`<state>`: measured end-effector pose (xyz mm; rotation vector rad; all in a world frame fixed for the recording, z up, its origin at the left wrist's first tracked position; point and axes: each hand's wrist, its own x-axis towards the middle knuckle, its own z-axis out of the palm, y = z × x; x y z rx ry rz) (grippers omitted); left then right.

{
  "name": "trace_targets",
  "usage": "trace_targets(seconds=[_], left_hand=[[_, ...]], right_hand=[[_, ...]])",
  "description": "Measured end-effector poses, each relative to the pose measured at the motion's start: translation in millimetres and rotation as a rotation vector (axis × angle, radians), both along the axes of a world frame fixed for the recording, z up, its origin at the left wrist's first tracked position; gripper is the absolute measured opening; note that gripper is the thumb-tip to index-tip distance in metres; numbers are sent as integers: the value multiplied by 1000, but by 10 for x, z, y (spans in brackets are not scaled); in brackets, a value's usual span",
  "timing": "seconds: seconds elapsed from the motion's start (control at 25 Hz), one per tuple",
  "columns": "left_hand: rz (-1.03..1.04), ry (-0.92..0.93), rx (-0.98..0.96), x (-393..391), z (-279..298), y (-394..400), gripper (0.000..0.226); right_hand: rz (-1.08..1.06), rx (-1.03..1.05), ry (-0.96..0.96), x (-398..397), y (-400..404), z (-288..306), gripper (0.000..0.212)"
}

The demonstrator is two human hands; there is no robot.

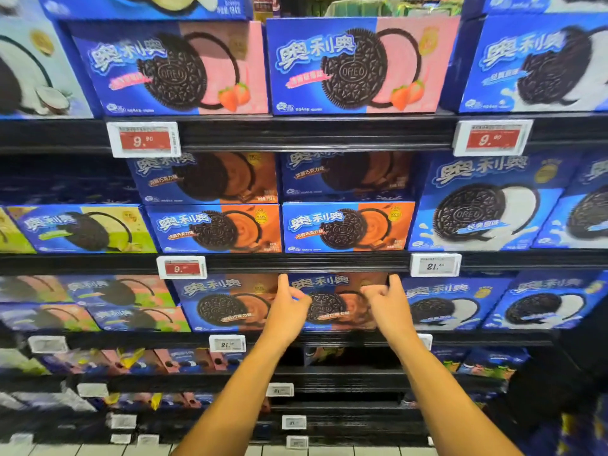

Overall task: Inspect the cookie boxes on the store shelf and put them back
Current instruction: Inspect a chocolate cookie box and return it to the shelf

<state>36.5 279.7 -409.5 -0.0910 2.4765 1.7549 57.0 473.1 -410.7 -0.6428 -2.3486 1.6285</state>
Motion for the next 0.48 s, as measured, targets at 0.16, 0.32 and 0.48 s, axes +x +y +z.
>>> trace_targets(seconds=[0.16, 0.32, 0.48], left_hand=[[20, -12, 50, 21, 31, -13, 37], [67, -31, 108, 108, -3, -23, 70], [98, 39, 138, 234, -39, -45, 65]], right_hand=[[18, 27, 26, 88, -3, -2, 49], [2, 0, 50, 172, 36, -67, 63], [45, -17, 78, 263, 149, -112, 42]])
